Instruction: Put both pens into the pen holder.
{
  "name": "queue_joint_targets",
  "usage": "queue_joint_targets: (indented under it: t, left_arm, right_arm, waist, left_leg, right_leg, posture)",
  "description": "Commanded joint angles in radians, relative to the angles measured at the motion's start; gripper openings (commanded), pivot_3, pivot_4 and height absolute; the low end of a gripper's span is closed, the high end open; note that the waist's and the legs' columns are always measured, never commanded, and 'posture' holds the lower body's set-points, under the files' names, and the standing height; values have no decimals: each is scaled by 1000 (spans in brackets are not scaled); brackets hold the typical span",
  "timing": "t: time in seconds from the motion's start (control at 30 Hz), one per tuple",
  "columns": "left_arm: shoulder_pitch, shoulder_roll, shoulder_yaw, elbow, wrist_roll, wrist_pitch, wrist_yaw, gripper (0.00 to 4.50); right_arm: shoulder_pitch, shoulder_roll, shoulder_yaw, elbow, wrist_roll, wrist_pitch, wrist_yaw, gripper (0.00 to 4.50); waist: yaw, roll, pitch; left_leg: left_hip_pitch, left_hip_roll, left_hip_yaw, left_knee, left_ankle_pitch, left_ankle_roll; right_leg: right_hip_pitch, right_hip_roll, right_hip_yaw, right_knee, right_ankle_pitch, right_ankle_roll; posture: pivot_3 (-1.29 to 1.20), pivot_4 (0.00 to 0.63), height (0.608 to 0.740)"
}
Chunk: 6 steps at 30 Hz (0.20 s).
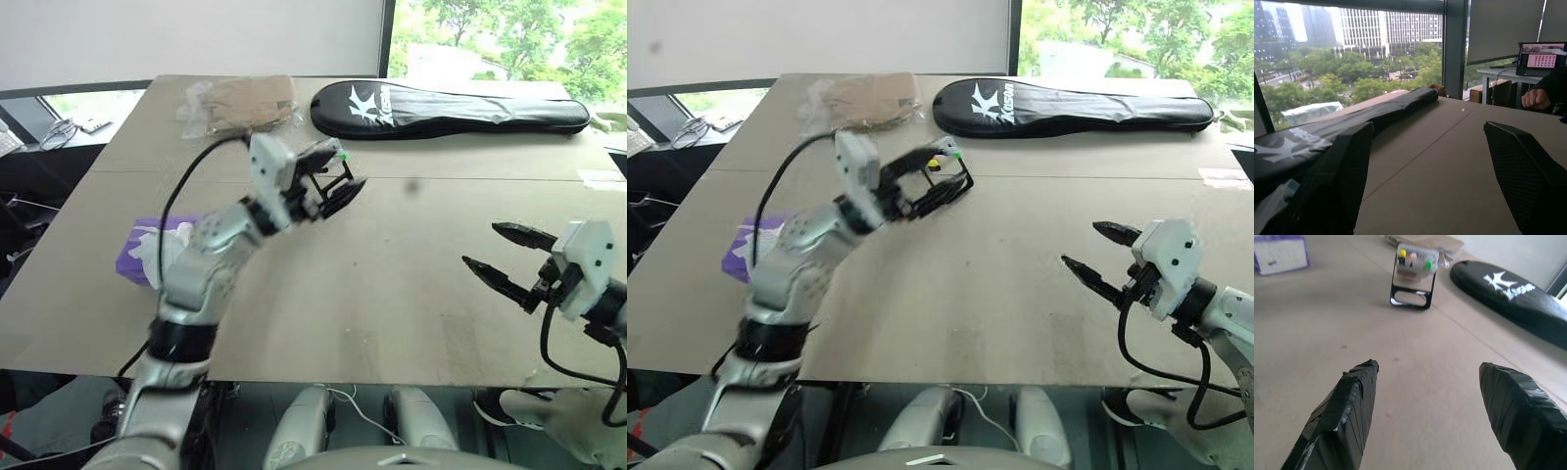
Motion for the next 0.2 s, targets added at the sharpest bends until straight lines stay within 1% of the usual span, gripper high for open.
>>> queue_joint_targets:
  t: [0.03, 0.1, 0.13, 0.2]
  left_arm:
    - [126, 57, 70, -178, -52, 127, 53, 3733]
    - [232, 79, 106, -252, -70, 172, 76, 3733]
    - [278, 85, 119, -279, -72, 183, 85, 3733]
    - [378, 86, 146, -323, -62, 194, 109, 3733]
  right_arm:
    - [25, -3, -17, 37, -35, -72, 47, 3540]
    - [50, -6, -38, 76, -49, -98, 74, 3540]
    - [64, -9, -50, 95, -55, -112, 90, 3540]
    - [94, -11, -67, 139, -76, -142, 113, 3540]
  waist:
    - [4, 0, 0]
    - [6, 0, 0]
    - [22, 0, 0]
    - [25, 0, 0]
  left_leg:
    - [1, 0, 0, 0, 0, 0]
    - [2, 0, 1, 0, -1, 1]
    - [2, 0, 1, 0, -1, 1]
    - [1, -1, 0, 1, -1, 1]
  right_leg:
    - [1, 0, 0, 0, 0, 0]
    - [2, -1, 0, -1, 0, 0]
    - [3, -1, 0, -1, 0, 0]
    - [3, -1, 0, -2, 0, -1]
  posture:
    - [0, 150, 740]
    - [0, 150, 740]
    - [0, 150, 740]
    - [0, 150, 740]
